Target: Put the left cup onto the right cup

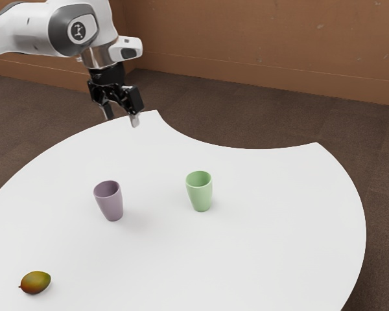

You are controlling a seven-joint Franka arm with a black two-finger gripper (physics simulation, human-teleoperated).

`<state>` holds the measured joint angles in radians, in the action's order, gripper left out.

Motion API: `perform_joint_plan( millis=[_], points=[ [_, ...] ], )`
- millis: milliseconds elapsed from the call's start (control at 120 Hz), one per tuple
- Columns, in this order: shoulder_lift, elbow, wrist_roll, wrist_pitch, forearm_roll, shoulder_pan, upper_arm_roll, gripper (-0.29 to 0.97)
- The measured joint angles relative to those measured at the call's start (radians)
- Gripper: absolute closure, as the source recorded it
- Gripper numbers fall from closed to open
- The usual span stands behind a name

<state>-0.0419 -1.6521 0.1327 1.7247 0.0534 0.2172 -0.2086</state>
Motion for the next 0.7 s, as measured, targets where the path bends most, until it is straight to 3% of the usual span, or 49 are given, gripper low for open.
perform_joint_plan(
  millis=[333, 700],
  points=[
    [0.004, -0.013, 0.000, -0.004, 0.002, -0.001, 0.000, 0.00],
    [0.097, -0.297, -0.011, 0.050, -0.003, 0.015, -0.050, 0.00]
  ],
)
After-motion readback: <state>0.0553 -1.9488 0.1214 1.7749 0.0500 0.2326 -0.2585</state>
